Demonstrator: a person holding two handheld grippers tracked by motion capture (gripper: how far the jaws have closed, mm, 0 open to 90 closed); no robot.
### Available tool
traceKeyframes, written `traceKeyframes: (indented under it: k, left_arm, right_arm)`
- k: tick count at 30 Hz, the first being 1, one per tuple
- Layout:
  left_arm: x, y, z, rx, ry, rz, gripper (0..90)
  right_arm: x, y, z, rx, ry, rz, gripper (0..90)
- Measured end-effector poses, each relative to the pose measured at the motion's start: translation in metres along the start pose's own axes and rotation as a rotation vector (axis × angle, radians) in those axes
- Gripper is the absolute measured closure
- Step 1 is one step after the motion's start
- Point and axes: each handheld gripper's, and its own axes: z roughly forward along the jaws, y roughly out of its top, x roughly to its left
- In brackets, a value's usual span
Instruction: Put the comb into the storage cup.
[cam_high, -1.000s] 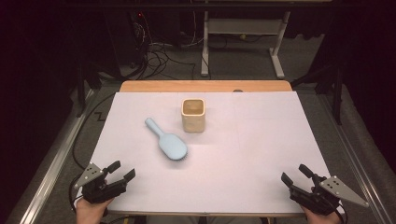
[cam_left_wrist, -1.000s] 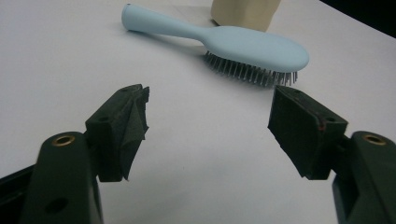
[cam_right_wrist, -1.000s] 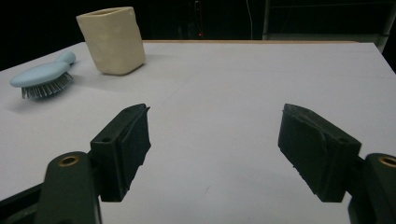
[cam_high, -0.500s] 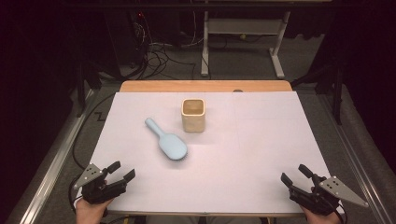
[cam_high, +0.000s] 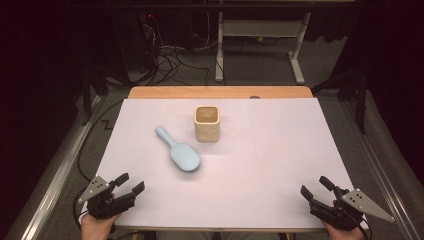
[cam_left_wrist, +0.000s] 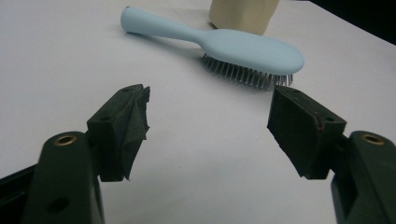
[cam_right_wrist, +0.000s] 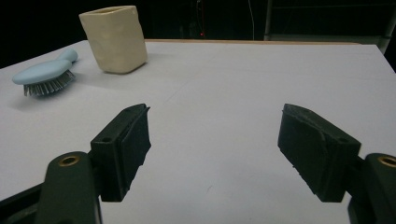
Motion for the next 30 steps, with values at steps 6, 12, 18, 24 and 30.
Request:
traceKeyframes:
  k: [6, 12, 18, 24, 30]
  left_arm:
    - [-0.0007, 0.0011, 0.0005, -0.006, -0.002, -0.007, 29.7]
    - [-0.0009, 0.0024, 0.0007, -0.016, -0.003, -0.012, 29.7]
    - [-0.0016, 0.004, 0.0012, -0.023, -0.009, -0.012, 29.7]
    - [-0.0024, 0.0058, 0.0021, -0.031, -0.011, -0.009, 29.3]
    - [-0.0031, 0.0077, 0.0041, -0.033, -0.014, -0.003, 29.4]
  right_arm:
    - [0.0002, 0.0, 0.0003, 0.001, 0.002, -0.007, 25.6]
    - [0.0, 0.0, 0.0005, 0.001, 0.005, -0.003, 25.8]
    - [0.0002, 0.0, 0.0005, 0.002, 0.005, -0.005, 25.9]
    - [0.0002, 0.0, 0.0006, 0.004, 0.005, -0.004, 25.9]
    - [-0.0002, -0.0002, 0.0005, 0.002, 0.007, -0.002, 25.9]
